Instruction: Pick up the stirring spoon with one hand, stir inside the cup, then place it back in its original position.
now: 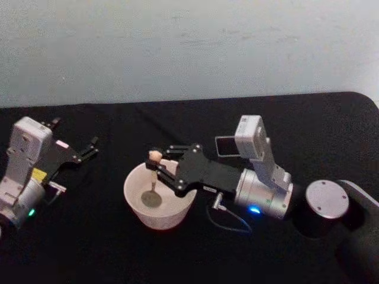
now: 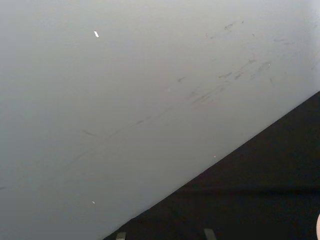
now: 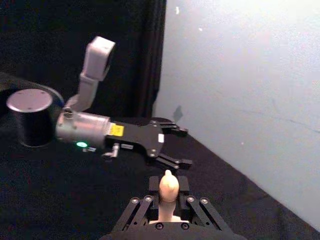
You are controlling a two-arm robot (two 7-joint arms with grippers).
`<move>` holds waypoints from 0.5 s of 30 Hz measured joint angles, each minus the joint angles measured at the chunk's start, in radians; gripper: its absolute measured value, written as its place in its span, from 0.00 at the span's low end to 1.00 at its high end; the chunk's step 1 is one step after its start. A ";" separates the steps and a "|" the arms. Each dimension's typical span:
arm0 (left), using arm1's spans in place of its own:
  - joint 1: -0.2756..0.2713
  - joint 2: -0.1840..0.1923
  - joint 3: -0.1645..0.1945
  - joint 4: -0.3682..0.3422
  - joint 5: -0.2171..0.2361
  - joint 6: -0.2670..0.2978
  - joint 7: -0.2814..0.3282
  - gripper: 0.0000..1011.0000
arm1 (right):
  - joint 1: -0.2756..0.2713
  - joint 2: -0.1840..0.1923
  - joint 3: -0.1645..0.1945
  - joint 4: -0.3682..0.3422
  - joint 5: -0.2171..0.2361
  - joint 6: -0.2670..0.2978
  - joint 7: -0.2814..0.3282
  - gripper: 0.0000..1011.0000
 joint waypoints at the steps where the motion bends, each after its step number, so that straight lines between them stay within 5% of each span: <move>1: 0.000 0.000 0.000 0.000 0.000 0.000 0.000 0.99 | 0.004 -0.004 0.000 0.009 -0.003 -0.002 -0.003 0.21; 15: 0.000 0.000 0.000 0.000 0.000 0.000 0.000 0.99 | 0.047 -0.041 0.028 0.097 -0.041 -0.018 -0.056 0.21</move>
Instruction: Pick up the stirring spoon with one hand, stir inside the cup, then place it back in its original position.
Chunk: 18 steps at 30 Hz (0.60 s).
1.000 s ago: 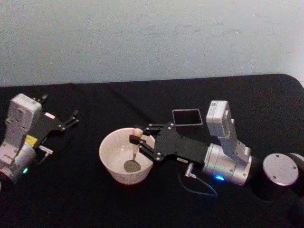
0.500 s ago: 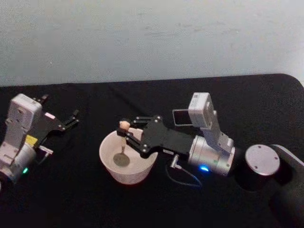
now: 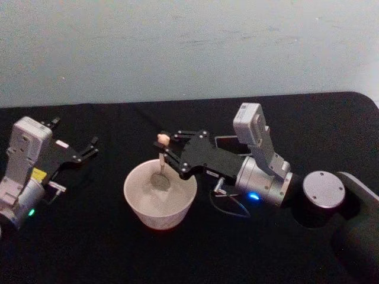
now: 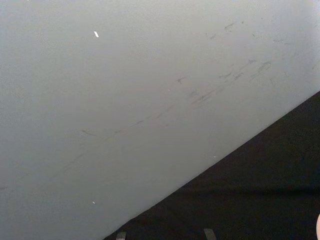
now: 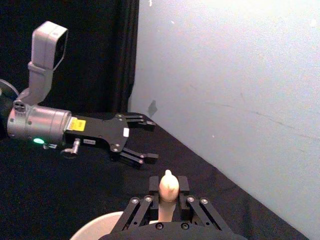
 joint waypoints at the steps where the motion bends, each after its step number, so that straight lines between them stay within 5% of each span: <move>1: 0.000 0.000 0.000 0.000 0.000 0.000 0.000 0.99 | 0.000 0.000 0.002 0.000 -0.001 0.000 0.000 0.21; 18: 0.000 0.000 0.000 0.000 0.000 0.000 0.000 0.99 | -0.055 0.054 0.037 -0.073 0.002 0.010 0.001 0.21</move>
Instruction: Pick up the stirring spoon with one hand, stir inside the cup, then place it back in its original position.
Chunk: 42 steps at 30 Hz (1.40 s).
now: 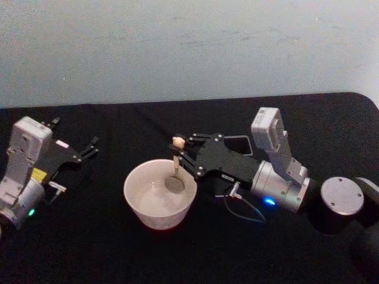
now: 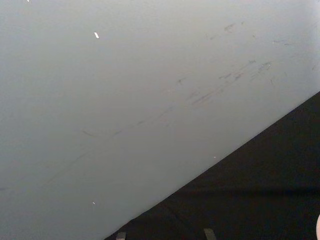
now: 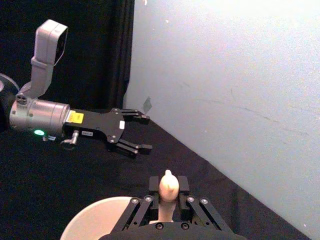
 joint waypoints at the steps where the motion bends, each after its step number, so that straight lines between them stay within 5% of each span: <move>1: 0.000 0.000 0.000 0.000 0.000 0.000 0.000 0.99 | -0.004 0.004 0.001 -0.006 0.002 0.001 0.001 0.21; 8: 0.000 0.000 0.000 0.000 0.000 0.000 0.000 0.99 | -0.049 0.036 -0.001 -0.069 0.016 0.012 0.021 0.21; 20: 0.000 0.000 0.000 0.000 0.000 0.000 0.000 0.99 | -0.063 0.029 -0.039 -0.105 0.031 0.021 0.048 0.21; 31: 0.000 0.000 0.000 0.000 0.000 0.000 0.000 0.99 | -0.006 -0.027 -0.068 -0.031 0.016 0.020 0.038 0.21; 42: 0.000 0.000 0.000 0.000 0.000 0.000 0.000 0.99 | 0.048 -0.075 -0.056 0.060 -0.007 0.013 -0.006 0.21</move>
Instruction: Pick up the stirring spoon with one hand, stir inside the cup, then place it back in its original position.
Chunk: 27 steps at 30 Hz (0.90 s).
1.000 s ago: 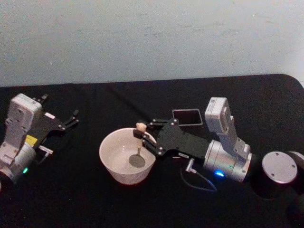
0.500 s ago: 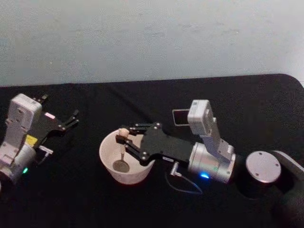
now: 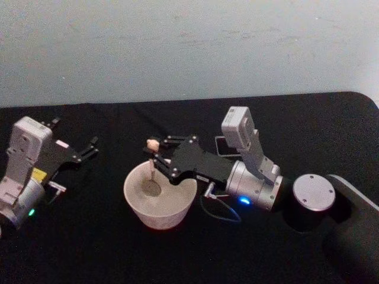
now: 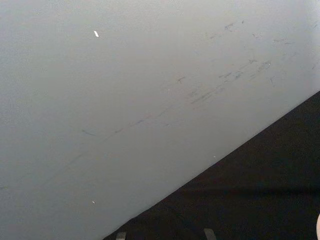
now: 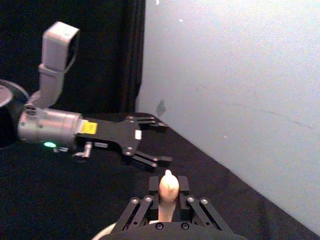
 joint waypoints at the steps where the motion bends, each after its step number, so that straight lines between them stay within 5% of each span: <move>1: 0.000 0.000 0.000 0.000 0.000 0.000 0.000 0.99 | 0.003 -0.001 0.005 0.005 -0.002 -0.001 -0.004 0.21; 13: 0.000 0.000 0.000 0.000 0.000 0.000 0.000 0.99 | -0.005 0.015 0.031 0.001 -0.005 0.000 -0.012 0.21; 27: 0.000 0.000 0.000 0.000 0.000 0.000 0.000 0.99 | -0.074 0.079 0.059 -0.097 0.023 0.019 0.002 0.21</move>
